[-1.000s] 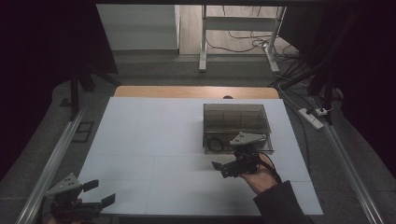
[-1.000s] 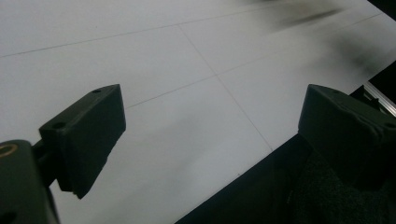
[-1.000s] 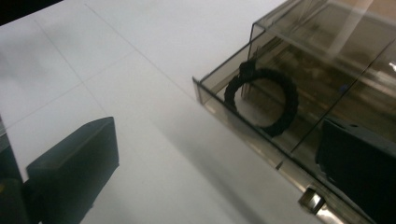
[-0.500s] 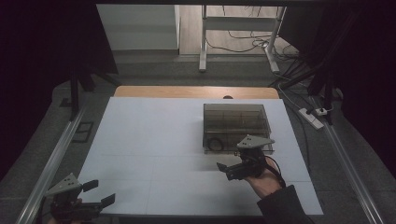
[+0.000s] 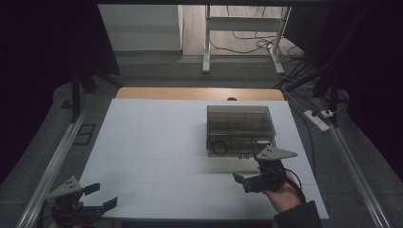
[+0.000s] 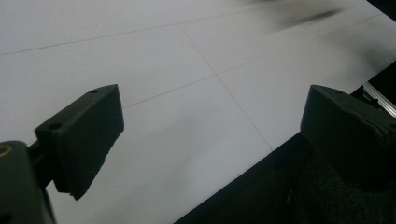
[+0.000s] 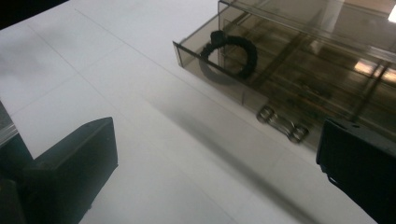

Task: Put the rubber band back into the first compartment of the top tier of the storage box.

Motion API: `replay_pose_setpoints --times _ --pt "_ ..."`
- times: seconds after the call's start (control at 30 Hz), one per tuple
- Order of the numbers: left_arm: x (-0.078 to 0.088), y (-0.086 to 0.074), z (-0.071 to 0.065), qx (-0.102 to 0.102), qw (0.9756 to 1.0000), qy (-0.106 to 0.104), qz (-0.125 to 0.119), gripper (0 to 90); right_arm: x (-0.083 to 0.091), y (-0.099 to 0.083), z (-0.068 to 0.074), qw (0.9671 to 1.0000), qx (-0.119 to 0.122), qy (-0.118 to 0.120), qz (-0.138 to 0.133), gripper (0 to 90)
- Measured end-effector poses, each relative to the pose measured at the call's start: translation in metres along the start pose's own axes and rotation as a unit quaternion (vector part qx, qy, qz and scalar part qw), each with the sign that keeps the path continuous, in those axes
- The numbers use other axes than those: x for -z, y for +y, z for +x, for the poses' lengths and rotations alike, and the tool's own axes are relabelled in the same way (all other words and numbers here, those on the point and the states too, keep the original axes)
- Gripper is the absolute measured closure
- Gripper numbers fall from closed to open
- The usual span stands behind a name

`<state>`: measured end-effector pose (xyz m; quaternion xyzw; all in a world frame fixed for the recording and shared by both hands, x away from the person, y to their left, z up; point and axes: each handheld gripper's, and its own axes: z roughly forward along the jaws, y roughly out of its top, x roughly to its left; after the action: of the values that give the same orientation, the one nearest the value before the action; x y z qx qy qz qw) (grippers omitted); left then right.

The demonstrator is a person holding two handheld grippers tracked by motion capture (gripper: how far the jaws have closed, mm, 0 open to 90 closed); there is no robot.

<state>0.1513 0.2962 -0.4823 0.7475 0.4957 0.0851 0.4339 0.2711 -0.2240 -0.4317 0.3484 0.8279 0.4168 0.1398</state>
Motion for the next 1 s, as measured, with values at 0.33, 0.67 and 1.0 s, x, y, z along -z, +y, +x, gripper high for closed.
replay_pose_setpoints --times 0.33,0.67,1.0 --pt "0.0 0.0 0.0 0.001 1.0 0.001 0.001 4.7 0.013 -0.019 -0.003 0.9996 0.002 -0.024 0.018 0.0" --pt "0.0 0.0 0.0 0.001 1.0 0.002 0.001 4.7 0.03 -0.038 -0.012 0.9985 -0.025 -0.045 0.017 0.0" --pt "0.0 0.0 0.0 0.002 1.0 0.003 0.0 3.7 0.046 -0.059 -0.021 0.9963 -0.05 -0.066 0.021 0.0"
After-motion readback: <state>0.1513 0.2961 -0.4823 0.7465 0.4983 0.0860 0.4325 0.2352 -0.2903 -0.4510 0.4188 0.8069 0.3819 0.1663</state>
